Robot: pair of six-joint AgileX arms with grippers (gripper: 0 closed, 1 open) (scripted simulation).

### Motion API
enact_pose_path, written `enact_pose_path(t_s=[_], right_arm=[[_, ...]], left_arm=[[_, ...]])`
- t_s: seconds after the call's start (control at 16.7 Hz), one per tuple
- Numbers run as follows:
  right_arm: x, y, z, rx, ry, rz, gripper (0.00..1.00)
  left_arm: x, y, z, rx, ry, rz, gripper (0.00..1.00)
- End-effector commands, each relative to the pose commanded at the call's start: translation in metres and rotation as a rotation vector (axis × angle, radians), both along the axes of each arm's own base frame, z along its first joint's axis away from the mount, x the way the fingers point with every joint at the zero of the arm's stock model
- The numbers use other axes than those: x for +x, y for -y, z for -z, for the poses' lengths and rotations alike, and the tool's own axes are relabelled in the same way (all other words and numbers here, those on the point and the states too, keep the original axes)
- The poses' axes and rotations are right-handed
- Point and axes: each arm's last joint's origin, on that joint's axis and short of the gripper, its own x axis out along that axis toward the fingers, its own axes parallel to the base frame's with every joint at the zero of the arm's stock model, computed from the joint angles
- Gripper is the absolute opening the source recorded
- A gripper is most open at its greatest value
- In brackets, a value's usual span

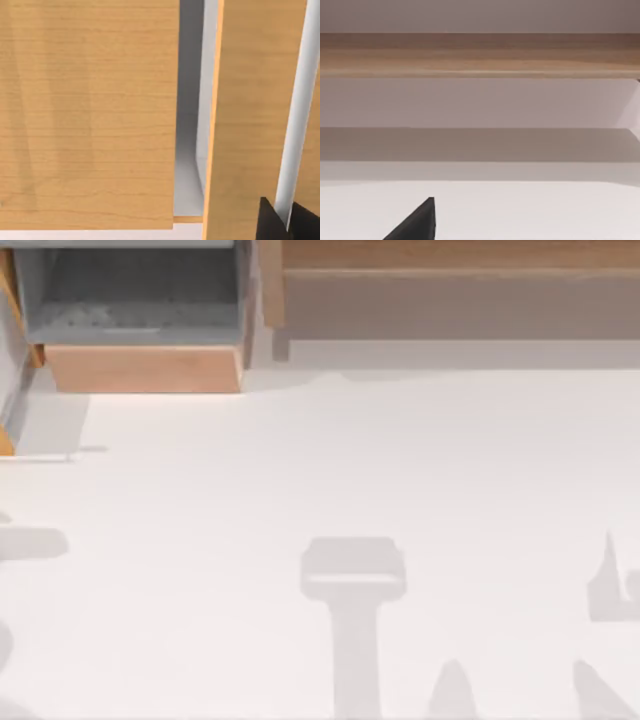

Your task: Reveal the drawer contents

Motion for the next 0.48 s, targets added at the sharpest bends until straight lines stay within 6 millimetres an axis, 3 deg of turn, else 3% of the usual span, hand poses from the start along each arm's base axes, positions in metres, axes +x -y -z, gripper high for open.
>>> enact_pose_path(t_s=[0.3,0.48], right_arm=[[0.000,0.000,0.000,0.000,0.000,0.000,1.00],[0.000,0.000,0.000,0.000,0.000,0.000,1.00]], left_arm=[[-0.047,0.003,0.006,-0.019,-0.025,0.000,0.00],[-0.058,0.001,0.002,-0.008,-0.010,0.000,0.00]])
